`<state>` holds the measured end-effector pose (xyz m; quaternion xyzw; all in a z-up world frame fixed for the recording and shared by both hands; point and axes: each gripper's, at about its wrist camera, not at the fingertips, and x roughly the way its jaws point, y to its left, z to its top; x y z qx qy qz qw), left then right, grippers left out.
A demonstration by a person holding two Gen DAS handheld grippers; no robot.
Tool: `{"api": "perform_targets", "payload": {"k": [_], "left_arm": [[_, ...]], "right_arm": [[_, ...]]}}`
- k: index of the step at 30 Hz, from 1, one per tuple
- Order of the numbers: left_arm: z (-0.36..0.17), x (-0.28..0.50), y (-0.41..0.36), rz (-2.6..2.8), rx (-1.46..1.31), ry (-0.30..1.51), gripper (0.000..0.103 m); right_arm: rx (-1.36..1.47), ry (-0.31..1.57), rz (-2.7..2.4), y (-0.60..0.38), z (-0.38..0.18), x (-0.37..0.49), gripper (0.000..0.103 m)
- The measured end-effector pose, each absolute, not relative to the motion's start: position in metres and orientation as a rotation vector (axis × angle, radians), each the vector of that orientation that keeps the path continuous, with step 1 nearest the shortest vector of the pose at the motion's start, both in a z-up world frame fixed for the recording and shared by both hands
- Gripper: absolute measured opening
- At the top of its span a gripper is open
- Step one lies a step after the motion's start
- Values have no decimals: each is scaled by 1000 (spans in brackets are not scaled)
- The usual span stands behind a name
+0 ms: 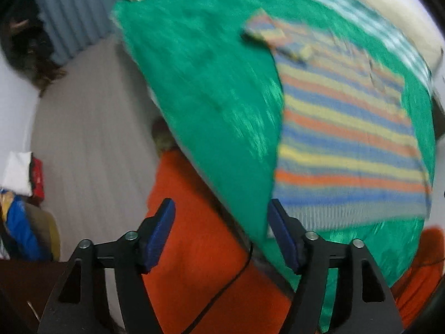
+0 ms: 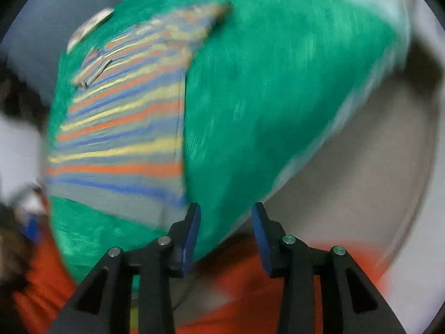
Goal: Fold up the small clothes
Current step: 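Pull the hem taut with both grippers to straighten the sweater, then open, then grasp a sleeve cuff with the right gripper and pull it outward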
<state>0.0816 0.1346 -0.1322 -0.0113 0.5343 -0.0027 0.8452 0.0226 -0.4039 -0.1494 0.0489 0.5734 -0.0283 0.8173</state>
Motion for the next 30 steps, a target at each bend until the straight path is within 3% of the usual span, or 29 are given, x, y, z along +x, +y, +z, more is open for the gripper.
{"api": "perform_targets", "payload": {"k": [5,13,14,16,22,26,30], "left_arm": [[-95,101,125,-35,-151,1020,75],[-103,108,83,-126,-220,1055,76],[-105,102,85,-122,-213,1071,76],[-113,98,86,-110,-206,1101,76],[-125,95,88,-109,-217,1137,76],[-125,99,70,-162,-210,1137,76],[-116,99,47,-216,-186,1118,76]], "right_arm": [[-244,1063,148,-371,-119,126,46],[-469,1070,233,-319,-209,303,45],[-458,1082,223,-322,-215,310,43],[-350,1093,217,-335,-215,323,3],[47,910,-51,-494,-116,302,2],[213,919,-266,-595,-100,272,3],[328,979,-359,-638,-118,254,2]]}}
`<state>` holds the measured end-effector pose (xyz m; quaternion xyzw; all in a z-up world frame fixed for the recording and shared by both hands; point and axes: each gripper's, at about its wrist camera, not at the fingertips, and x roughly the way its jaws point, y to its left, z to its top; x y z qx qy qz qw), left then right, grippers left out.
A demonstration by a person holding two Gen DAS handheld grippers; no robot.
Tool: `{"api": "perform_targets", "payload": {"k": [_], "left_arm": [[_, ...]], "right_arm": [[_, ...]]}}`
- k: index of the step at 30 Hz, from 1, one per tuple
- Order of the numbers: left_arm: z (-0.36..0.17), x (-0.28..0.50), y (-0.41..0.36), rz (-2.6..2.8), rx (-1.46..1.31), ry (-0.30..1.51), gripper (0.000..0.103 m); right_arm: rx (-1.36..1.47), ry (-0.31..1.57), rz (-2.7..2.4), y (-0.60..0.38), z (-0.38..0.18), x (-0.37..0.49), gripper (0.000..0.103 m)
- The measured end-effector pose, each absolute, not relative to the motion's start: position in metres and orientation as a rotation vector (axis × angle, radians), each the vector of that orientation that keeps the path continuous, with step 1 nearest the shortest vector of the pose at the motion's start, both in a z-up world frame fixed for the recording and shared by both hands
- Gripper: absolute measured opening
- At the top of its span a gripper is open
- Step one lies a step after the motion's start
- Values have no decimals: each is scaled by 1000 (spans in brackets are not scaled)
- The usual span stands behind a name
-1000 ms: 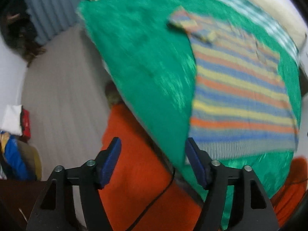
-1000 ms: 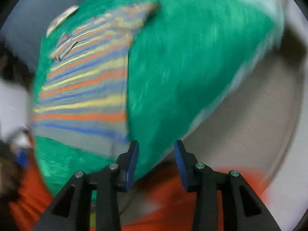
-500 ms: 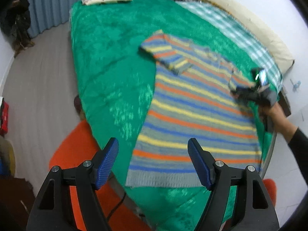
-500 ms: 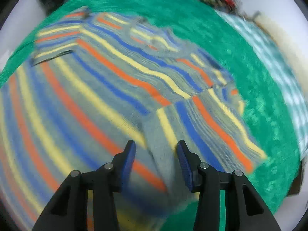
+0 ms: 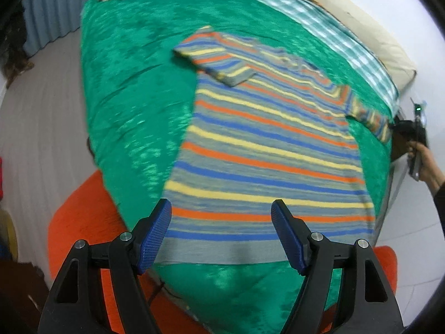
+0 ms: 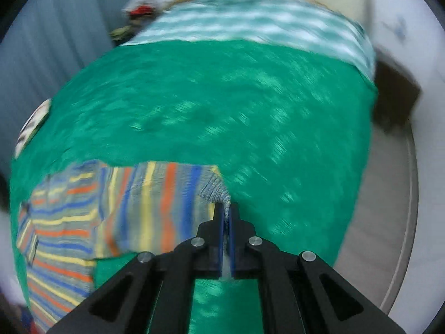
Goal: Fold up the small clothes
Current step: 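Grasp a sleeve cuff with the right gripper and pull it outward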
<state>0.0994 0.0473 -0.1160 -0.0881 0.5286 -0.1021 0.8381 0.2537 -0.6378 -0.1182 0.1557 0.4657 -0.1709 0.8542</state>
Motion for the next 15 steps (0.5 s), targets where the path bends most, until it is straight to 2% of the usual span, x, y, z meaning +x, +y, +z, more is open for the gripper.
{"api": "perform_targets", "payload": {"k": [9,13,15], "left_arm": [[-122,85,47,-199,-166,1146,76],[-122,80,51,-191,-180,1137,76],[-124,80,52,-190,-189,1137,76]], "right_arm": [[527,965,-403,-661,-148,216,5],[643,876,-357,-668,-152,191,21],[693,860,-336,-668,-154,172,22]]}}
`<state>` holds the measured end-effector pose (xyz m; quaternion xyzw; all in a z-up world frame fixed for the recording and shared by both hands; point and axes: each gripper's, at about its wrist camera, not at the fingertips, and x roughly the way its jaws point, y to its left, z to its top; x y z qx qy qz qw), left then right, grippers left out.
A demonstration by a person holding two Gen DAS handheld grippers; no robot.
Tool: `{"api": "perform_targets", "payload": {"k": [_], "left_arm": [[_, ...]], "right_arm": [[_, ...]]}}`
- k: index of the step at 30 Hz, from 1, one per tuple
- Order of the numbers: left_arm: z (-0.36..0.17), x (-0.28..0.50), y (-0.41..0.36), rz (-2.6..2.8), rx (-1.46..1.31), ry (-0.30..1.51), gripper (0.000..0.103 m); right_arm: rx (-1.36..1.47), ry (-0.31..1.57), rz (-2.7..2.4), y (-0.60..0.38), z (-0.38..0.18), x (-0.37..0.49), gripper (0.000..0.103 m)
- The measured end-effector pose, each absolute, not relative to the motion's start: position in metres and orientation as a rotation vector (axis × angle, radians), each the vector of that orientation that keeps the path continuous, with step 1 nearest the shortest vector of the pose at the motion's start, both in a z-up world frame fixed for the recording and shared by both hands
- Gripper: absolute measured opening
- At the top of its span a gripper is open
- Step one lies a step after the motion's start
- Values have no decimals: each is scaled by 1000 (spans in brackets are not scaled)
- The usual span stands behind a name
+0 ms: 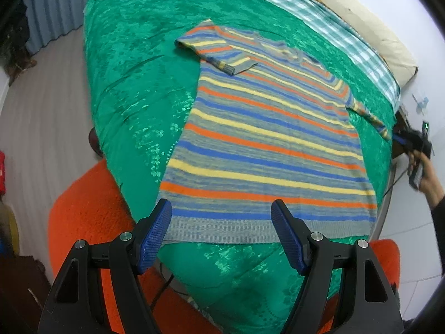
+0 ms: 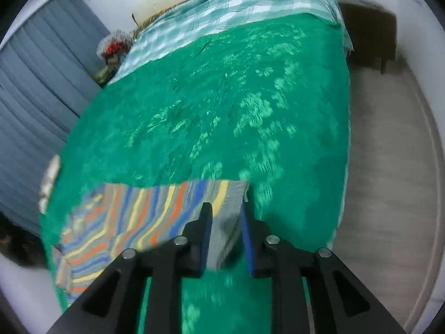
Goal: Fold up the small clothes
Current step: 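Grasp a sleeve cuff with the right gripper and pull it outward, then lay the sleeve flat and open the right gripper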
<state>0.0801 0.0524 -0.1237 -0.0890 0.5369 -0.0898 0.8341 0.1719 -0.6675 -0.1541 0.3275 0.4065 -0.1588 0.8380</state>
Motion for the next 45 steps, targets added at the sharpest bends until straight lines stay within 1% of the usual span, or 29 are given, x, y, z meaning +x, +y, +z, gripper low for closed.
{"api": "perform_targets", "payload": {"k": [2,4,6,9,11,12,13,17,20,22,24,26,33,35,36,37,39,40,42,43,45], "left_arm": [[-126,81,52,-193,-193,1143,76],[-128,82,50,-200,-193,1151,76],[-129,84,47,-211,-188,1162,76],[-126,84,43,-217,-185,1158,76],[-123,83,45,-207,-188,1146,76],[-122,82,46,-202,-191,1143,76],[-120,81,48,-193,-199,1139,76],[-122,79,58,-164,-215,1144,76],[-128,80,57,-161,-206,1161,76],[-132,83,53,-172,-194,1170,76],[-130,84,47,-189,-176,1168,76],[-127,83,45,-197,-158,1161,76],[-120,84,63,-164,-66,1148,76],[-107,92,73,-159,-27,1118,76],[-100,97,77,-157,-8,1095,76],[-89,105,81,-157,14,1057,77],[-74,121,83,-169,40,1002,83],[-64,135,80,-183,56,962,84],[-56,157,70,-236,69,900,87],[-55,174,59,-280,90,861,87],[-60,199,39,-339,140,832,87]], "right_arm": [[726,855,-303,-660,-161,152,22],[724,857,-239,-646,-173,141,24],[642,873,-182,-633,-183,145,28],[463,849,-197,-616,-184,160,28],[432,813,-211,-616,-182,171,28],[439,801,-190,-617,-181,178,24],[459,811,-147,-619,-179,184,3],[537,868,-74,-638,-162,190,4],[774,1014,-69,-671,-166,193,4],[838,1088,-134,-685,-175,187,4],[814,1168,-208,-688,-190,187,3],[791,1192,-237,-680,-198,189,3],[660,1194,-299,-664,-191,190,3],[583,1202,-327,-656,-184,192,14],[507,1215,-360,-651,-177,192,28],[433,1213,-407,-649,-168,190,33],[261,1155,-465,-632,-143,185,33],[218,1127,-462,-624,-136,184,33],[221,1052,-389,-609,-127,187,33],[248,1022,-330,-603,-128,189,35],[321,1010,-225,-593,-146,195,35]]}}
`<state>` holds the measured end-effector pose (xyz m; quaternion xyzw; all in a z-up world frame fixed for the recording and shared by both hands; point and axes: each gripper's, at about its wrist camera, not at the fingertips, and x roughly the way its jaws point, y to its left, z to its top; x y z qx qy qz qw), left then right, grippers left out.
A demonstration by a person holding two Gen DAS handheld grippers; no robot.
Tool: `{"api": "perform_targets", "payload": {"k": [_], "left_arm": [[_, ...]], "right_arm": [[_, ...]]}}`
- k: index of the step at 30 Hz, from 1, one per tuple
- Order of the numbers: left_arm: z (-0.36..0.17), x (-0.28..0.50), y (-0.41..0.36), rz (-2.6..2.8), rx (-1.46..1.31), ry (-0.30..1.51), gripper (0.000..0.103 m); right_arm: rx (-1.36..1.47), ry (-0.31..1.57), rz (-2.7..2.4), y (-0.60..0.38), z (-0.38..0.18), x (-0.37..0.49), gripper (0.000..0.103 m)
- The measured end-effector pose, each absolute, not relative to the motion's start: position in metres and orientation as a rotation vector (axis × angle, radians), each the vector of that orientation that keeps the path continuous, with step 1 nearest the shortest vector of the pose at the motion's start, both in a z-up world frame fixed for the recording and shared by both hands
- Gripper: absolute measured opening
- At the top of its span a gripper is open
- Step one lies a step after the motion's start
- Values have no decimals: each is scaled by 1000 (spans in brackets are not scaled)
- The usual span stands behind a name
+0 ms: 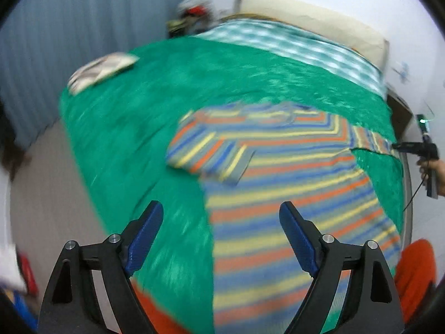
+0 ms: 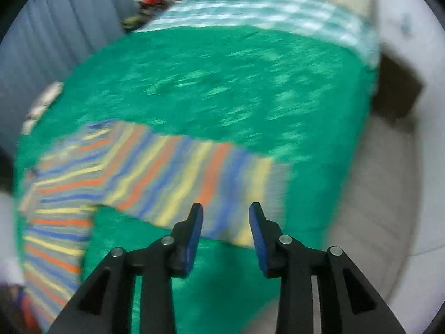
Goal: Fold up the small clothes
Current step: 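Lay the sleeve flat and open the right gripper, then grasp the other sleeve cuff with the left gripper and pull it outward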
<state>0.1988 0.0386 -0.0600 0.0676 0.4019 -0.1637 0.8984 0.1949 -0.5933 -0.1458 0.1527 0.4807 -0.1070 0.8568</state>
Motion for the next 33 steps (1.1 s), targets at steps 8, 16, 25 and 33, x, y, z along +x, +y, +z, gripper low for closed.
{"api": "perform_targets", "payload": {"k": [8,16,25,33], "left_arm": [[-156,296,-48,-547,433,945,80],[-199,336,-8,-543,202,1129,37],[-208,323,-33,-503,430,1080,3],[-107,372,150,-155,-210,914,2]], "right_arm": [[245,1021,-245,-546,-150,141,35],[235,959,-193,-491,-129,49,35],[333,870,-215,-462,-133,26,35],[281,776,-241,-447,-116,10,35]]}}
